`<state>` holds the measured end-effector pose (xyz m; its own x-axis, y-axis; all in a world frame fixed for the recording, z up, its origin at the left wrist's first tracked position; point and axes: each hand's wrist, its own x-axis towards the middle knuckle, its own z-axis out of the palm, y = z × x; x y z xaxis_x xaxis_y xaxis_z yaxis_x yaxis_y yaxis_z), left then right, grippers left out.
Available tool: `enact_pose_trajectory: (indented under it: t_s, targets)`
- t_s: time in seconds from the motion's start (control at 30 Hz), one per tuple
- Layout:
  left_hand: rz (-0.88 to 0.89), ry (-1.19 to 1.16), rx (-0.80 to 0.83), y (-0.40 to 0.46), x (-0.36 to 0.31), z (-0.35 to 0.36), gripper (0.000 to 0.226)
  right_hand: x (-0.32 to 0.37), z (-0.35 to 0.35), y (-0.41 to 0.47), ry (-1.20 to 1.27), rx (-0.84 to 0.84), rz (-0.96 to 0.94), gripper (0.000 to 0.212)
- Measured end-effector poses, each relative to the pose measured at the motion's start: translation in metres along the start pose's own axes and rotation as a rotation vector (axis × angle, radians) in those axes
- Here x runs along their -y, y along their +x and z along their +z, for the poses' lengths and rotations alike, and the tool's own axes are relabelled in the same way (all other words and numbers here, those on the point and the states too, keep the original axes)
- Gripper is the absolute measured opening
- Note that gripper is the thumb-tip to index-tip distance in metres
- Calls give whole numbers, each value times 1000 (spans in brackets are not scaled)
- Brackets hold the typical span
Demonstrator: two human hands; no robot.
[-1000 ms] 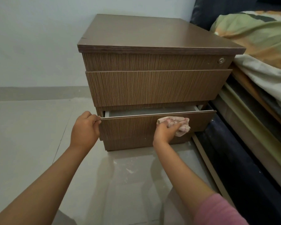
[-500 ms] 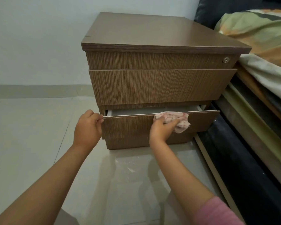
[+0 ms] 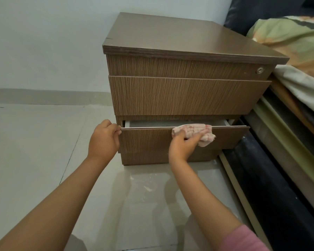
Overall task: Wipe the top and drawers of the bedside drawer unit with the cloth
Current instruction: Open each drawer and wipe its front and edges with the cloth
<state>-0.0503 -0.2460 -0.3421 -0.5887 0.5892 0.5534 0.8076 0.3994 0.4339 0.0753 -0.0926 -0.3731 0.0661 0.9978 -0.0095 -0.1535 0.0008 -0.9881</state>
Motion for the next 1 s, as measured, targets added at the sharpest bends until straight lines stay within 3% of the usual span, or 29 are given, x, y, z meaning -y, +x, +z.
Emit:
enact_pose_trajectory:
  t_s: [0.17,0.43,0.67,1.0]
  targets:
    - [-12,-7,2,1,0,0,6,-19,22,-32,-175,55,-107,74]
    - [-30,-19,-11,-1,-2,0,7,-48,4,-29,-224,129,68,80]
    - [-30,-20,22,1,-1,-2,6,-20,24,-60,-232,228,-202,81]
    - [-38,-34,32,4,1,-4,7,-53,31,-81,-282,264,-194,80]
